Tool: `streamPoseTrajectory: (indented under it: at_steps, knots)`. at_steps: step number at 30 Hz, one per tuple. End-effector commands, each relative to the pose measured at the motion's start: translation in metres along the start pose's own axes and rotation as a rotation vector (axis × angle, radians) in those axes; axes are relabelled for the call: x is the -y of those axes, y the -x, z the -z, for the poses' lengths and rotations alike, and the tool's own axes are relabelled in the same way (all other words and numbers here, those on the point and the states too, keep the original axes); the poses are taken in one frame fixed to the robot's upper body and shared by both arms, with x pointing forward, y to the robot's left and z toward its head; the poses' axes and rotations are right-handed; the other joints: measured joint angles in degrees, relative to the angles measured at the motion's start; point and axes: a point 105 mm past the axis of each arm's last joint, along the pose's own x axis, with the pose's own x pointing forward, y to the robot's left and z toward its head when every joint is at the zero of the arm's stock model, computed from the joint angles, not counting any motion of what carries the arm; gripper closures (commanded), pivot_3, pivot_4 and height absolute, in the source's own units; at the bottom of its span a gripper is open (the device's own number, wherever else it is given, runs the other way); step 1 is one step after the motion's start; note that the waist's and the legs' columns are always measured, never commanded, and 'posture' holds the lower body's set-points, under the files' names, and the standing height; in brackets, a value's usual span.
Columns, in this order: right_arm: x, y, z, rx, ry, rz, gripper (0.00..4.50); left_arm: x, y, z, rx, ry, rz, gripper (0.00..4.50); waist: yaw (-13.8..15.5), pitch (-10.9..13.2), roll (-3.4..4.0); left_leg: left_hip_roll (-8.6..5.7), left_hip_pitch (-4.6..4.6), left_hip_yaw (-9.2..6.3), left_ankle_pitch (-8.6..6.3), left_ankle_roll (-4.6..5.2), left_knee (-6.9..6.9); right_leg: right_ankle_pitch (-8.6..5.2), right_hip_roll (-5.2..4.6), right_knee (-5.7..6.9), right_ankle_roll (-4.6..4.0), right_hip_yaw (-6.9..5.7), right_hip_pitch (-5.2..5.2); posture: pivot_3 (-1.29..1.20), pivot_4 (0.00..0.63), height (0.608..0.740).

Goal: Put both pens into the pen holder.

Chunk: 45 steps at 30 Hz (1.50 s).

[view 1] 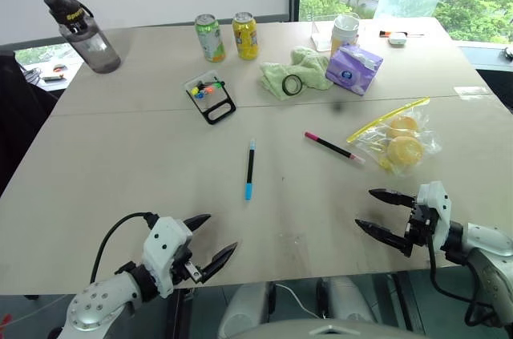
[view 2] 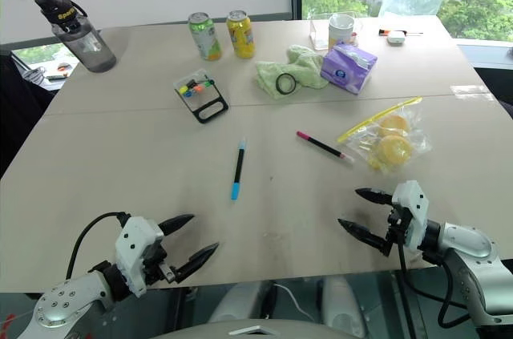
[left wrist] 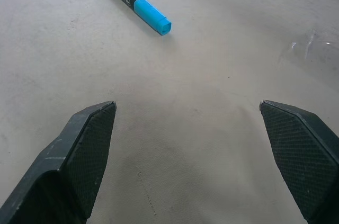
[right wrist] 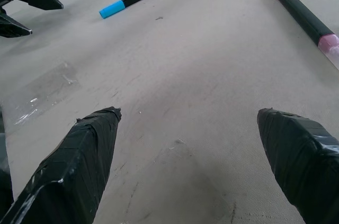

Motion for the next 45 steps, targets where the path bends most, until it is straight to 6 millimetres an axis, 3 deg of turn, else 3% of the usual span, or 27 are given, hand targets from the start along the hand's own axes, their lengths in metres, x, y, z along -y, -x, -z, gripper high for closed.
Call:
streamPoseTrajectory:
  at_steps: [1, 25, 32, 38, 41, 45]
  knots:
    - [-0.004, 0.001, -0.009, 0.016, 0.030, -0.017, 0.07, 0.003, 0.001, -0.004, 0.015, -0.028, 0.019, 0.00, 0.00, 0.00, 0.00, 0.00, 0.00, 0.00, 0.00, 0.00, 0.00, 0.00, 0.00, 0.00, 0.00, 0.00, 0.00, 0.00, 0.150, 0.740]
    - [0.002, -0.003, -0.007, 0.005, 0.071, 0.010, 0.07, 0.008, 0.001, -0.008, 0.041, -0.024, 0.065, 0.00, 0.01, 0.01, -0.01, 0.00, 0.00, 0.00, 0.00, 0.00, 0.00, 0.00, 0.01, 0.00, 0.00, -0.01, 0.00, 0.00, 0.150, 0.740]
    - [0.029, -0.031, -0.031, 0.006, 0.169, 0.080, 0.07, 0.008, 0.002, -0.043, 0.162, 0.025, 0.193, 0.00, -0.33, 0.04, -0.01, 0.00, 0.02, -0.03, 0.01, -0.01, 0.02, 0.00, 0.01, 0.05, 0.00, -0.05, 0.00, 0.00, 0.150, 0.740]
    - [0.066, -0.063, -0.056, 0.001, 0.210, 0.188, 0.07, 0.001, 0.012, -0.080, 0.232, 0.041, 0.339, 0.00, -0.76, 0.11, 0.09, -0.02, -0.02, -0.13, 0.14, -0.23, 0.02, 0.00, 0.01, 0.06, -0.01, -0.15, -0.02, 0.00, 0.150, 0.740]
    - [0.083, -0.075, -0.058, -0.053, 0.196, 0.207, 0.07, -0.002, 0.014, -0.095, 0.251, 0.017, 0.377, 0.00, -0.82, 0.12, 0.10, -0.07, -0.06, -0.13, 0.16, -0.28, 0.02, 0.00, 0.00, 0.02, -0.01, -0.12, -0.06, 0.00, 0.150, 0.740]
    - [0.080, -0.087, -0.043, -0.208, 0.165, 0.129, 0.07, 0.000, 0.011, -0.100, 0.247, 0.007, 0.396, 0.00, -0.89, 0.14, 0.12, -0.08, -0.22, -0.14, 0.17, -0.29, -0.02, 0.00, 0.00, 0.01, -0.01, -0.13, -0.27, 0.00, 0.150, 0.740]
